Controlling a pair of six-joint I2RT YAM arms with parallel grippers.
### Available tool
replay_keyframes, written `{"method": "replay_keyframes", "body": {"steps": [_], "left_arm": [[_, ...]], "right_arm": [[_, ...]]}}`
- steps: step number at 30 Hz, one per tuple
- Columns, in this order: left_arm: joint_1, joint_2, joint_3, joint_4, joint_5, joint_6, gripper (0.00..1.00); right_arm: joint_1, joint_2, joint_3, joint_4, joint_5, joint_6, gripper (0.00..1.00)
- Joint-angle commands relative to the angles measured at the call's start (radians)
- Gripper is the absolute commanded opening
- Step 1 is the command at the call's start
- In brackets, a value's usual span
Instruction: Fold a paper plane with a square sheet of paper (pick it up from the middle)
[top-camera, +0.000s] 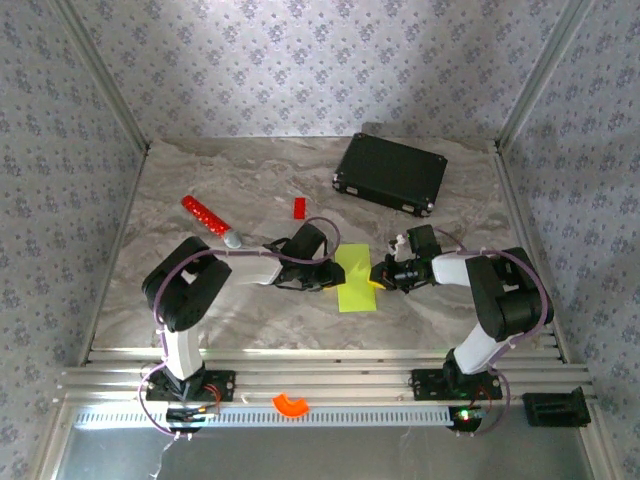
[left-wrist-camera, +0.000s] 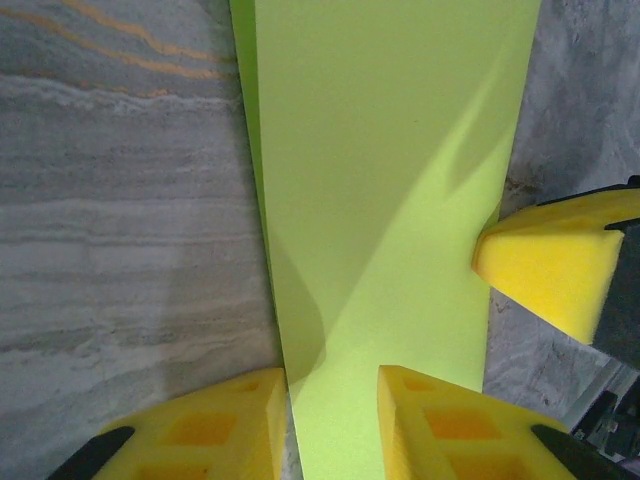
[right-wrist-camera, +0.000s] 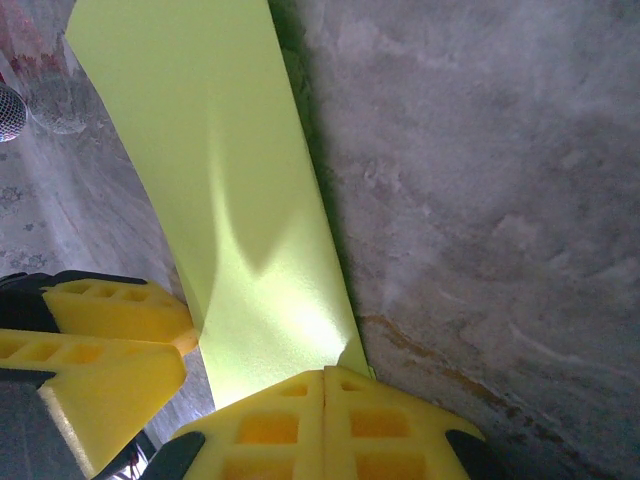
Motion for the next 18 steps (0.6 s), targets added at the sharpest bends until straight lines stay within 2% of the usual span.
{"method": "replay_keyframes", "body": {"steps": [1,18], "left_arm": [[-0.010,-0.004,-0.015,0.039,0.009,-0.014,0.27],[-0.010,-0.068,-0.057,0.081,-0.012,-0.046,0.17]], "right_arm": [[-0.008,0.034,-0.037,-0.080,0.071,0.006,0.04],[-0.012,0.015,-0.042,-0.052,0.048,0.034,0.08]]}}
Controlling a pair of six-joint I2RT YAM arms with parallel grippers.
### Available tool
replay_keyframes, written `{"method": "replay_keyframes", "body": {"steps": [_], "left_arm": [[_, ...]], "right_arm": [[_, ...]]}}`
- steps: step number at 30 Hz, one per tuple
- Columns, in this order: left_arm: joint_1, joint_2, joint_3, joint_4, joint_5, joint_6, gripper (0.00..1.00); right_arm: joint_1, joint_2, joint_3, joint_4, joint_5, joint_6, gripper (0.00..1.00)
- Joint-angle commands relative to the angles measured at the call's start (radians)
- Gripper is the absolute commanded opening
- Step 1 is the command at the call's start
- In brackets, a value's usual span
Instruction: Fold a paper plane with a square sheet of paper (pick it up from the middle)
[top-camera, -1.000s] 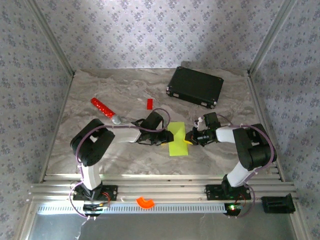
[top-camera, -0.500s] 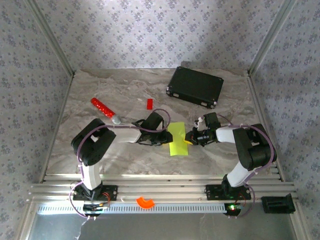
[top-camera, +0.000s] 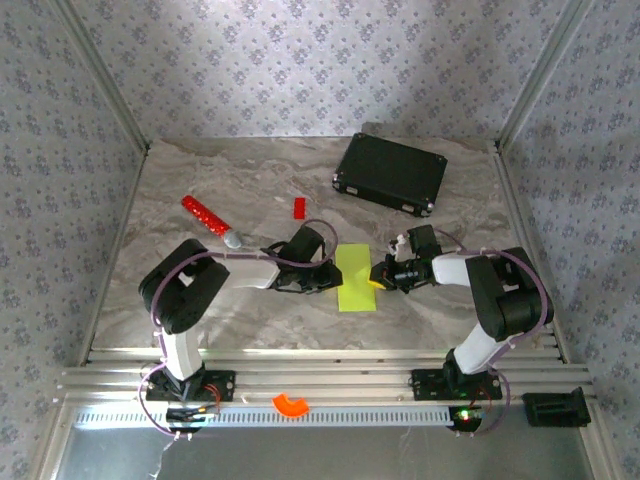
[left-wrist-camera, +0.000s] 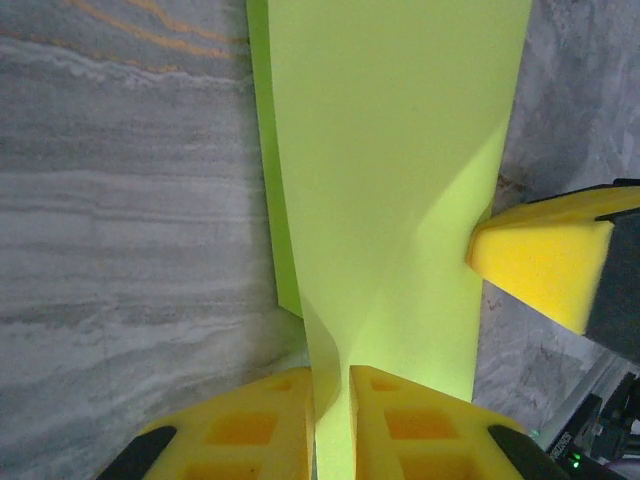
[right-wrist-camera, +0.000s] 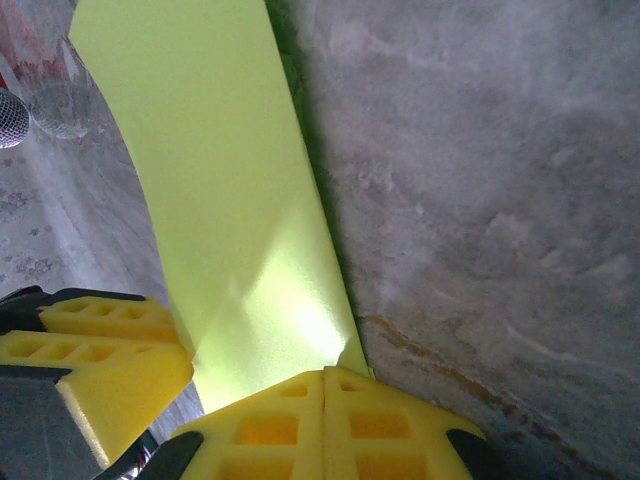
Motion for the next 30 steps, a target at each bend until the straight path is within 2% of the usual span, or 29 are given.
{"method": "replay_keyframes", "body": {"steps": [1,10,13,16,20,22,25,30], "left_arm": [[-0.007,-0.043,-0.010,0.026,-0.003,-0.013,0.16],[-0.002,-0.051,-0.040,0.092,0.018,-0.051,0.09],[0.001,-0.061,-0.046,0.084,0.015,-0.052,0.06],[0.011,-0.089,-0.058,0.072,0.017,-0.055,0.06],[0.038,-0.139,-0.084,0.066,0.072,-0.050,0.07],[0.054,-0.166,-0.085,0.027,0.096,-0.032,0.07],[0.081,-0.203,-0.088,-0.028,0.118,-0.014,0.07],[0.105,-0.229,-0.107,0.017,0.162,-0.038,0.07]], "right_arm": [[-0.012,0.011,-0.041,-0.050,0.047,0.013,0.09],[-0.024,-0.023,-0.033,-0.028,0.005,0.007,0.15],[-0.025,-0.059,-0.038,-0.014,-0.012,0.004,0.21],[-0.022,-0.155,-0.048,-0.019,0.005,0.000,0.29],[0.021,-0.331,-0.050,-0.083,0.098,-0.109,0.37],[0.093,-0.414,-0.069,-0.081,0.203,-0.163,0.39],[0.257,-0.538,-0.118,-0.047,0.429,-0.262,0.40],[0.594,-0.635,-0.205,0.073,0.770,-0.504,0.45]]}}
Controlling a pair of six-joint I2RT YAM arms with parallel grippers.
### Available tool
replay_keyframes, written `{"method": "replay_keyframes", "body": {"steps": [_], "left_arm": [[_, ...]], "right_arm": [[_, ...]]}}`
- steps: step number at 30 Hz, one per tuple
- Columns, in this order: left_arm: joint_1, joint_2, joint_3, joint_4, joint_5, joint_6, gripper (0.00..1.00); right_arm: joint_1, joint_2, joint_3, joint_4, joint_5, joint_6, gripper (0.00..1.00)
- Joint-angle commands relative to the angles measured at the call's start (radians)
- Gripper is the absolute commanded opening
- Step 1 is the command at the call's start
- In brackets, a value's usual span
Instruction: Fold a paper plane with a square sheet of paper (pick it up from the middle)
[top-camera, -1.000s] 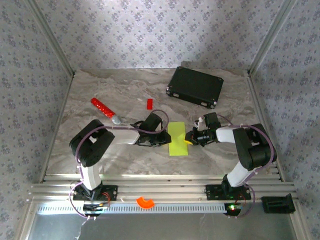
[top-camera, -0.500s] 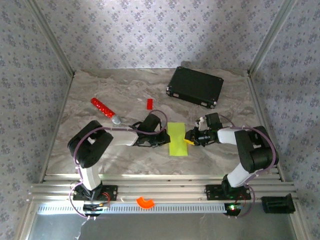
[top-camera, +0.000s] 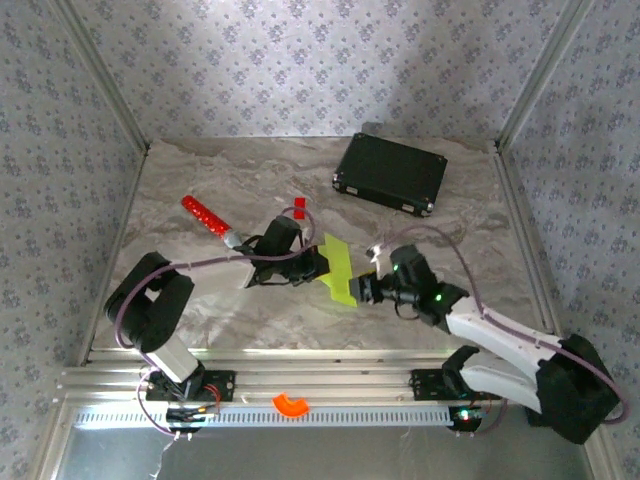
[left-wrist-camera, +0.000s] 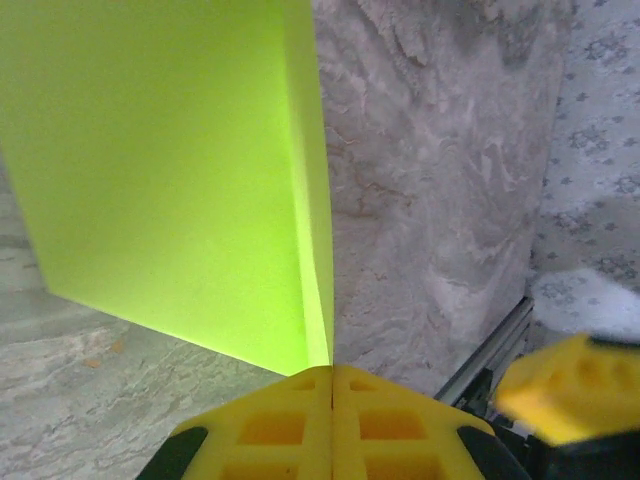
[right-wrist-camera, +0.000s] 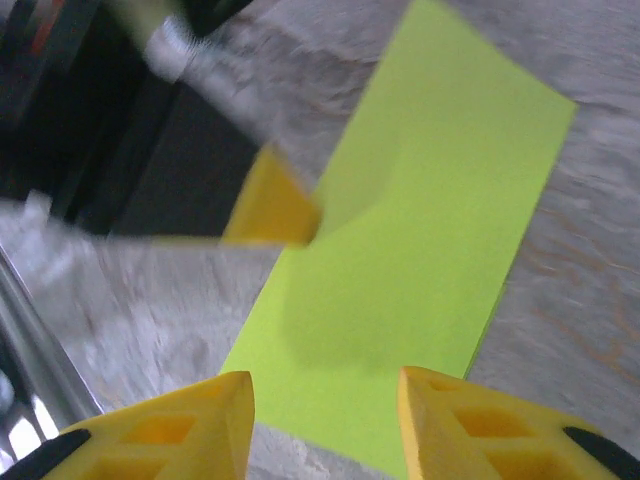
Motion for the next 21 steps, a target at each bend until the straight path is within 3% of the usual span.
{"method": "replay_keyframes", "body": {"steps": [1,4,8,12,17,21], "left_arm": [[0.004,-0.028,-0.017,0.006,0.051,-0.006,0.07],[0.004,-0.020,-0.005,0.002,0.054,-0.009,0.07],[0.002,-0.021,-0.008,0.010,0.040,-0.021,0.07],[0.003,-0.023,-0.009,0.016,0.039,-0.024,0.07],[0.003,-0.023,-0.013,0.021,0.031,-0.028,0.07],[0.001,-0.019,-0.019,0.029,0.028,-0.032,0.07]], "right_arm": [[0.181,-0.018,-0.054,0.064,0.346,-0.241,0.46],[0.322,0.005,-0.061,0.090,0.509,-0.353,0.53],[0.425,0.074,-0.048,0.133,0.569,-0.442,0.55],[0.537,0.179,-0.029,0.239,0.865,-0.510,0.56],[0.546,0.304,-0.005,0.287,0.999,-0.474,0.56],[0.544,0.332,0.002,0.289,0.955,-0.447,0.51]]}}
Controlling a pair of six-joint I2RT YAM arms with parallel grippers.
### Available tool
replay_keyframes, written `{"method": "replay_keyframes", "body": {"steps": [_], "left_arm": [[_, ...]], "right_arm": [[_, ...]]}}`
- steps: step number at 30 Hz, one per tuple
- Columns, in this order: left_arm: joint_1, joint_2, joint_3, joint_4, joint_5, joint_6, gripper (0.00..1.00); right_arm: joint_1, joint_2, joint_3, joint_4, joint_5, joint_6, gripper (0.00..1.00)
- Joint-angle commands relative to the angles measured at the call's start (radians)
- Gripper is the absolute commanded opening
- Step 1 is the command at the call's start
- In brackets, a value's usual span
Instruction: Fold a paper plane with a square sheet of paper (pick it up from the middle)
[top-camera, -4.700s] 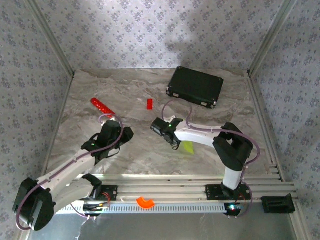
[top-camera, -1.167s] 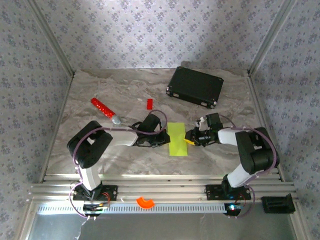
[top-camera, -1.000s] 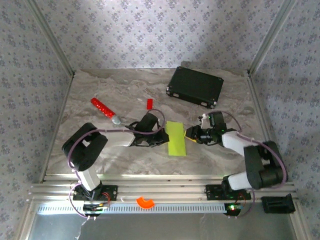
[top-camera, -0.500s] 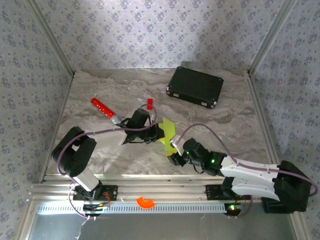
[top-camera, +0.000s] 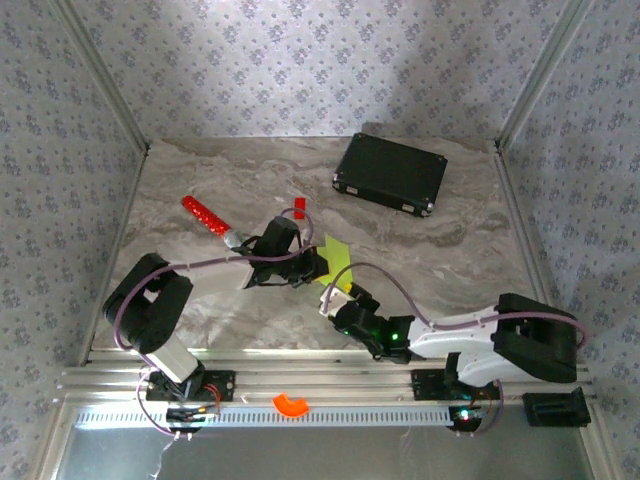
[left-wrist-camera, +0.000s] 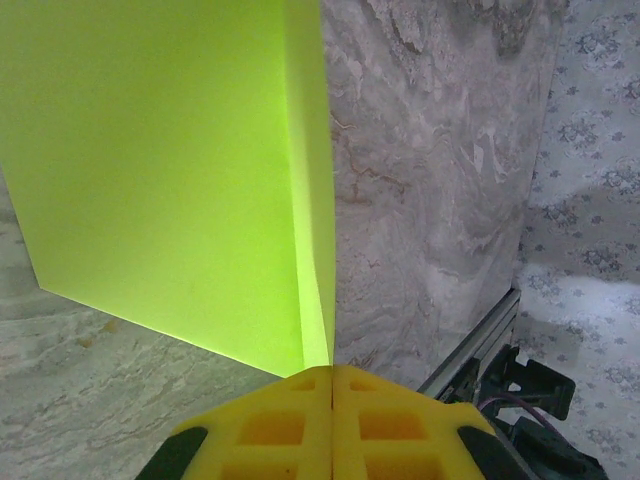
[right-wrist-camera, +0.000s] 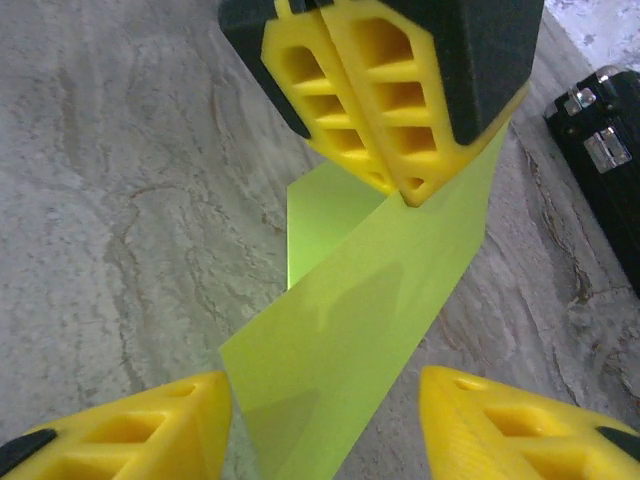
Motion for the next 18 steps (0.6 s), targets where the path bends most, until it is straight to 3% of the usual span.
{"method": "replay_keyframes", "body": {"steps": [1,12,18], "left_arm": [[-0.003,-0.011,-0.006,0.023,0.003,-0.012,0.07],[-0.010,0.005,-0.006,0.036,-0.006,-0.013,0.07],[-0.014,0.016,-0.001,0.049,-0.005,-0.020,0.07]], "right_arm": [[-0.001,0.006,0.026,0.042,0.055,0.024,0.49],[-0.062,-0.100,-0.025,0.005,-0.063,0.110,0.30],[-0.091,-0.096,-0.022,-0.007,-0.139,0.120,0.29]]}}
